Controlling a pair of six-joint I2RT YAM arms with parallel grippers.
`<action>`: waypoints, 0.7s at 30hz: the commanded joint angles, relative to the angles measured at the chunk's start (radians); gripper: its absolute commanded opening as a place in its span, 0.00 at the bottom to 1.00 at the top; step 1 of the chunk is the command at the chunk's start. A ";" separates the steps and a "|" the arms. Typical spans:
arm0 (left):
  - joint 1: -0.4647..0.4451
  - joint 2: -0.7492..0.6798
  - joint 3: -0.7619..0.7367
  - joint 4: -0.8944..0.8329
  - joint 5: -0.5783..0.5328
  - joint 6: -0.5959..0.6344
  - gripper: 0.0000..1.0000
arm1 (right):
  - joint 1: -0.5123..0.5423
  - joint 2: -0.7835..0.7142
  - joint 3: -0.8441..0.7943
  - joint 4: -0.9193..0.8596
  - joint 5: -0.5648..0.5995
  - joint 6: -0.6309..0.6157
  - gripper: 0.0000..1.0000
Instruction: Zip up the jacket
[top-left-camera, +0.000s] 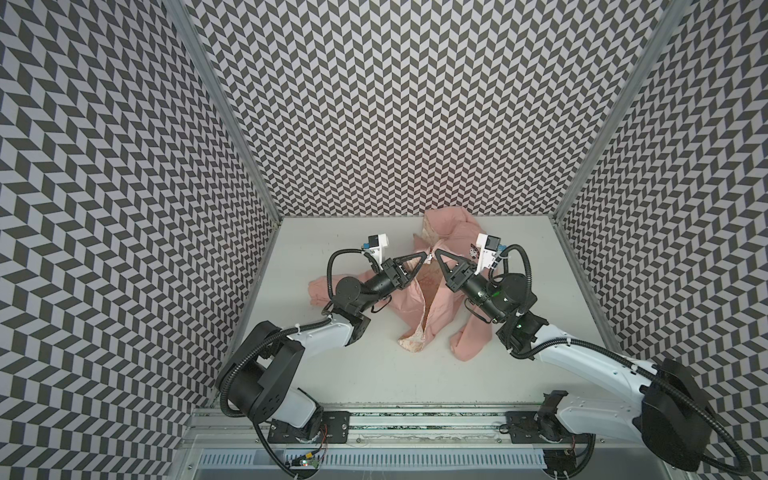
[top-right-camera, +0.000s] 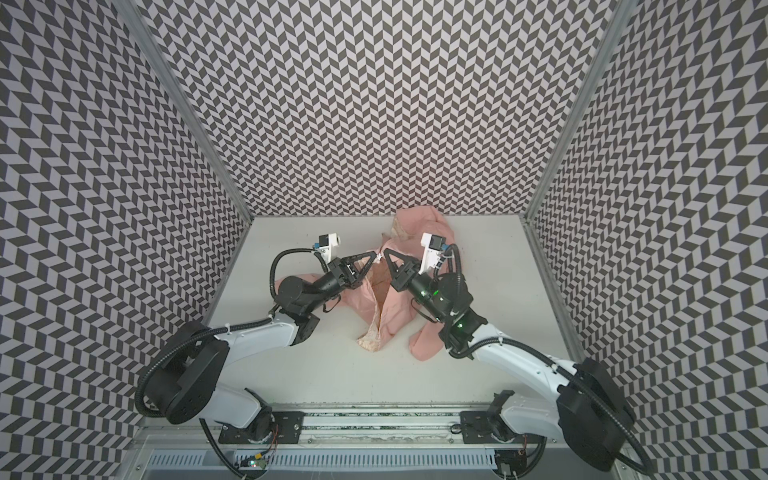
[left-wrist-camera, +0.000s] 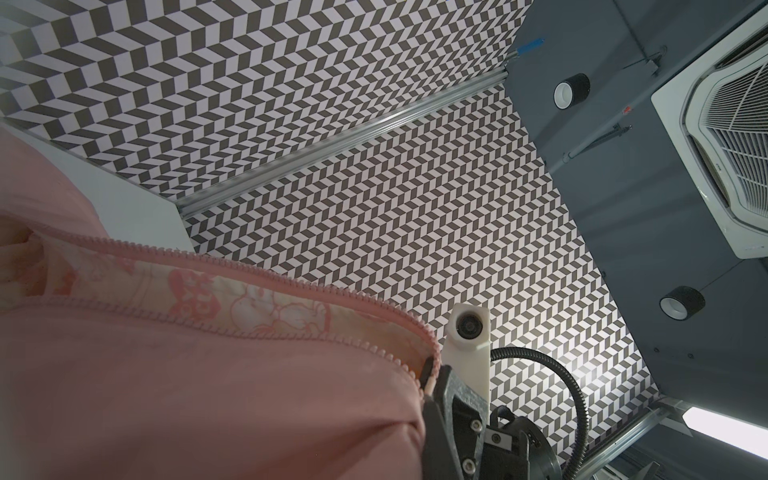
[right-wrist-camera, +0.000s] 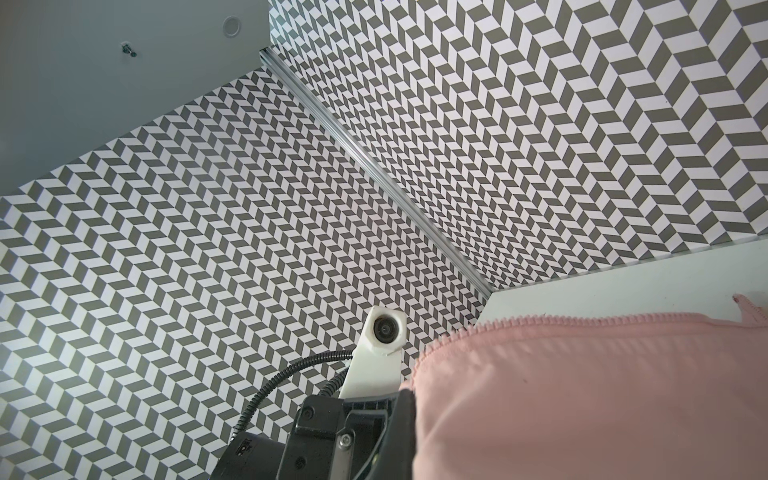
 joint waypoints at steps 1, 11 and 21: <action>-0.003 0.002 0.034 0.059 0.022 -0.012 0.00 | 0.010 -0.016 0.005 0.069 -0.028 0.002 0.00; 0.000 0.005 0.045 0.062 0.026 -0.019 0.00 | 0.010 -0.033 -0.022 0.059 -0.025 0.004 0.00; 0.008 0.011 0.051 0.079 0.028 -0.042 0.00 | 0.010 -0.028 -0.028 0.065 -0.068 0.009 0.00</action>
